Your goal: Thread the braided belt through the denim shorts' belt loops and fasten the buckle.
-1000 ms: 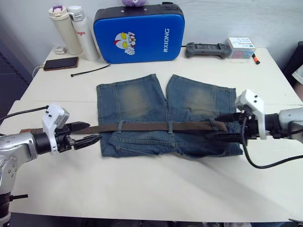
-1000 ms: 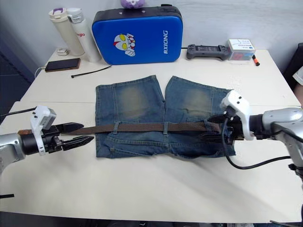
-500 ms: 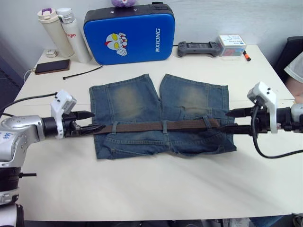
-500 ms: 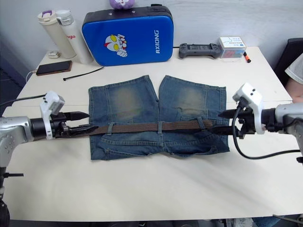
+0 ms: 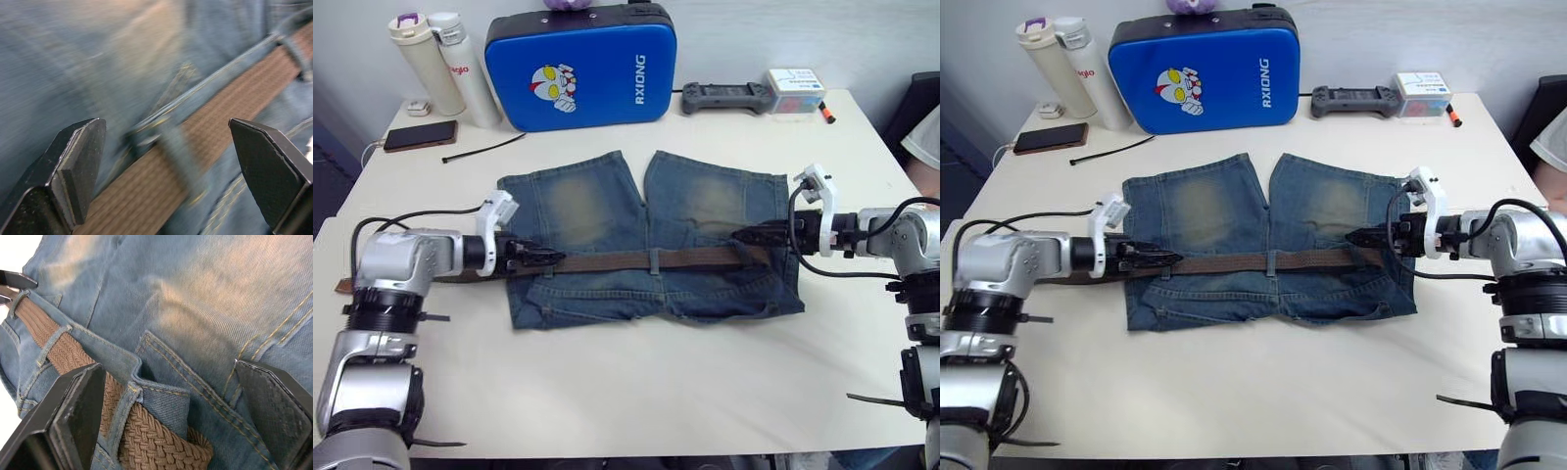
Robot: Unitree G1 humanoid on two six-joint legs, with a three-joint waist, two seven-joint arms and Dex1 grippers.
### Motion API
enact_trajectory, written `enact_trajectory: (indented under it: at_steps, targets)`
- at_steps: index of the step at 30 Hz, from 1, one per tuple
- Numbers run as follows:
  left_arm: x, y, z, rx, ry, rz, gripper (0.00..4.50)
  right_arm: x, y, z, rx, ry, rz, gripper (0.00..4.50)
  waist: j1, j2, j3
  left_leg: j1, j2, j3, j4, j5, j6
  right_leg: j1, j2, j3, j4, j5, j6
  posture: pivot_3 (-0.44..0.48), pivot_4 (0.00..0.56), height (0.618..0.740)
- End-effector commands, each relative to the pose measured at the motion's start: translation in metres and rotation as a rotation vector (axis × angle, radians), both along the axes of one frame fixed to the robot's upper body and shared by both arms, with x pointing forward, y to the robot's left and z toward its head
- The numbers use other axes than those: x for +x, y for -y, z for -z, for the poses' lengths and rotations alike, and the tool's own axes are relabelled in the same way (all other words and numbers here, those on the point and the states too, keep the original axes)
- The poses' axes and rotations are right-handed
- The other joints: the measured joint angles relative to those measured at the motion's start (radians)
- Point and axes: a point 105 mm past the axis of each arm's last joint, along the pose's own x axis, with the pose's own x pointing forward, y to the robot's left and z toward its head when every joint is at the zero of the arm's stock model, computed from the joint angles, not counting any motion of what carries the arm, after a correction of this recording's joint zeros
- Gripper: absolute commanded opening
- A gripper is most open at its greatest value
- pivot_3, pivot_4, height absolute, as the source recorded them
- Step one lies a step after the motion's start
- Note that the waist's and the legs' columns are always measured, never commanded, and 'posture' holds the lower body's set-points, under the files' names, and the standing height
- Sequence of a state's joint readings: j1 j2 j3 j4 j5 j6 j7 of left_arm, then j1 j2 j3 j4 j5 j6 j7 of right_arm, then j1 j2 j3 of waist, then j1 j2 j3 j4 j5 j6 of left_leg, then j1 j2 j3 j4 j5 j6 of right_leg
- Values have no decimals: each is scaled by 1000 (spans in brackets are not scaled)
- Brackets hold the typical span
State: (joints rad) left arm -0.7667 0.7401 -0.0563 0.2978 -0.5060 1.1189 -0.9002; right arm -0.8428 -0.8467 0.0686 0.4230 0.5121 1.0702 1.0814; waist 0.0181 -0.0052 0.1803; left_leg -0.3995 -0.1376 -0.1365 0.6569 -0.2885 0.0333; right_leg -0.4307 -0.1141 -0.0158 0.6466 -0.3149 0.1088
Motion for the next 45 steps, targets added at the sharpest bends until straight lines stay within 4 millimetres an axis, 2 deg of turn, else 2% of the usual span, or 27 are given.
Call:
enact_trajectory:
  at_steps: [1,6,9,10,11,13,18,19,21,22,26,29,33,37,41,45]
  targets:
    - [-5,4,-5,-4,-13,42,4404,-4,0,-6,20,2,-25,4500,-3,0,0,-1,0,0,1,0,0,0,0,0,0,0,0,0,150,740]
    - [-11,7,-8,-19,-35,67,4404,-7,-1,-9,44,12,-39,4500,-20,0,0,-1,0,0,2,0,0,-1,0,0,1,0,0,0,150,740]
    - [-15,5,3,-1,-72,73,4404,-9,-5,-3,48,-4,-52,4500,-22,0,0,-1,0,0,3,0,0,-1,0,0,2,0,0,0,150,740]
    - [-16,5,5,4,-78,73,4500,-9,-6,-2,48,-6,-55,3957,-22,0,0,-1,0,0,3,0,0,-1,0,1,2,0,0,0,150,740]
    - [-15,4,6,1,-80,66,4221,-8,-8,-1,53,-6,-59,3763,-22,0,0,-1,0,0,3,0,0,-1,0,1,2,0,0,0,150,740]
    - [-14,5,5,-11,-76,61,3670,-8,-11,-2,64,-4,-65,2883,-22,0,0,-1,0,0,4,0,0,-1,0,1,3,0,0,0,150,740]
    - [-14,6,-5,-43,-48,79,1446,-10,-15,-6,75,44,-110,431,-21,0,0,-1,0,0,5,0,0,-1,0,1,4,0,0,0,150,740]
    - [-15,6,-8,-48,-35,89,1043,-11,-15,-8,75,66,-124,233,-21,0,0,-1,0,0,5,0,0,-1,0,1,5,0,0,0,150,740]
    - [-17,6,-14,-52,-7,119,237,-15,-16,-12,78,117,-152,231,-21,0,0,-1,0,0,5,0,0,-1,0,1,5,0,0,0,150,740]
    - [-19,6,-17,-56,3,133,17,-18,-16,-15,87,140,-169,231,-21,0,0,-2,0,0,5,0,0,-2,0,1,5,0,0,0,150,740]
    - [-31,7,-24,-29,65,223,0,-35,-14,-25,102,256,-236,231,-21,0,0,-2,0,0,5,0,0,-3,0,1,5,0,0,0,150,740]
    - [-47,10,-30,-29,115,324,0,-50,-14,-26,38,361,-290,231,-20,0,0,-3,0,0,5,0,0,-3,0,1,6,0,0,0,150,740]
    - [-82,14,-31,28,243,570,0,-49,-13,-20,-87,457,-237,231,-23,0,0,-2,0,1,5,0,0,-4,0,4,6,0,0,0,150,740]
    - [-96,15,-24,55,382,635,0,-65,-20,-19,-225,746,-269,231,-14,0,0,-1,0,2,5,-1,-1,-5,1,5,5,0,0,0,150,740]
    - [-112,16,-7,165,464,739,0,-100,-23,-8,-359,1014,-296,231,7,0,0,-2,0,3,6,-1,-1,-4,1,6,3,0,0,0,150,740]
    - [-141,16,12,228,470,868,0,-153,-22,31,-510,1181,-540,231,7,0,0,8,0,4,1,-2,1,5,1,7,-2,0,0,0,150,740]
